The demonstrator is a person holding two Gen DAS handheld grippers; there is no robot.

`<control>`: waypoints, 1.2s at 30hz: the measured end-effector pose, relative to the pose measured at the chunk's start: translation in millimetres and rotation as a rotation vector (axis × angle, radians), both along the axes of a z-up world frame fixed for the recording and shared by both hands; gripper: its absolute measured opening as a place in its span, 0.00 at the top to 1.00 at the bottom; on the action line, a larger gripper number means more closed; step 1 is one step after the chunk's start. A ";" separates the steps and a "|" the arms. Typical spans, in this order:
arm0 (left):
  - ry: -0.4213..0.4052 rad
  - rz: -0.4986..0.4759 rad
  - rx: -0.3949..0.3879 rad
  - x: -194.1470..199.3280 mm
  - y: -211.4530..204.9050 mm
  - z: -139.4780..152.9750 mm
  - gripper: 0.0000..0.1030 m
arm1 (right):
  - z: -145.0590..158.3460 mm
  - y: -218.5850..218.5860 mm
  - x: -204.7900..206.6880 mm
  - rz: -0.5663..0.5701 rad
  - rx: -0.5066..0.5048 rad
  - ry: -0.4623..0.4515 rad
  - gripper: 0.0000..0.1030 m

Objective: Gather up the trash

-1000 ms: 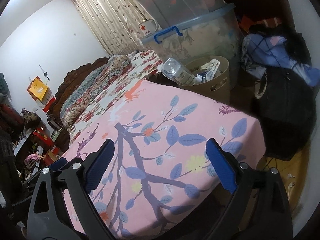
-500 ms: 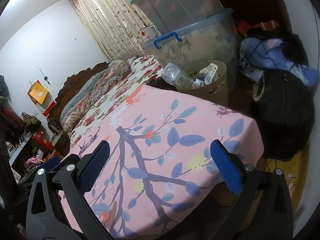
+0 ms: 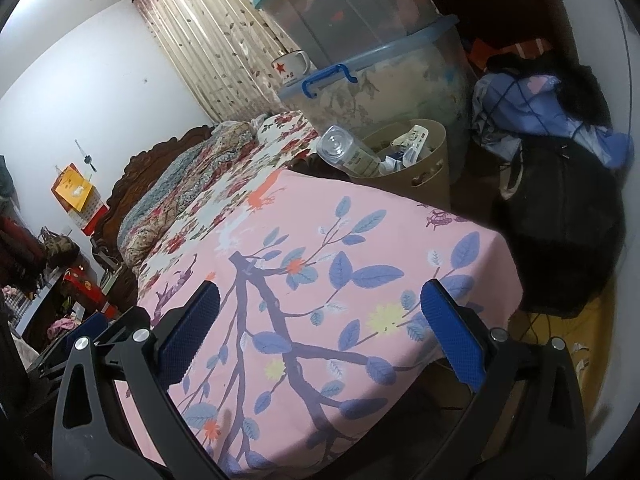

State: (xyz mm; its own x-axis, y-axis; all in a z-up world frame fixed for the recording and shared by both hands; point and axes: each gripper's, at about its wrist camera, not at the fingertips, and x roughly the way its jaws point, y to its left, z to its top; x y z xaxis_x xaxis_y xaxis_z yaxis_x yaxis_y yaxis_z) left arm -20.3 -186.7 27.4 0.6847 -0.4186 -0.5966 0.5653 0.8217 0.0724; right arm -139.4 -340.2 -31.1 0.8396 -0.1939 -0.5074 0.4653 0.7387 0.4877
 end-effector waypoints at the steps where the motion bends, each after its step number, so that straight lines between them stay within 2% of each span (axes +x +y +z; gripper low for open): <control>1: 0.000 0.003 0.003 -0.1 0.2 -0.1 0.08 | 0.4 0.5 0.2 0.002 -0.002 0.000 0.03; 12: 0.042 0.031 0.041 3.6 1.2 -7.4 0.08 | 0.5 3.4 1.0 0.010 0.000 0.006 0.03; 20: 0.013 0.069 0.076 3.3 1.5 -9.1 0.08 | 1.1 5.3 0.8 0.010 -0.002 0.003 0.03; 36: 0.039 0.092 0.093 9.2 6.1 -14.6 0.08 | -1.1 7.7 1.6 0.014 -0.002 0.008 0.03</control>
State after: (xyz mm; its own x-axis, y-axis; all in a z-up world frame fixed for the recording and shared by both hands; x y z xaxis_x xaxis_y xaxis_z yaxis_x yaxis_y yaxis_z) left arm -11.1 -180.6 12.9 0.6933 -0.2969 -0.6567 0.4916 0.8611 0.1297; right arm -137.8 -332.5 -32.2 0.8384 -0.1834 -0.5133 0.4586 0.7463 0.4824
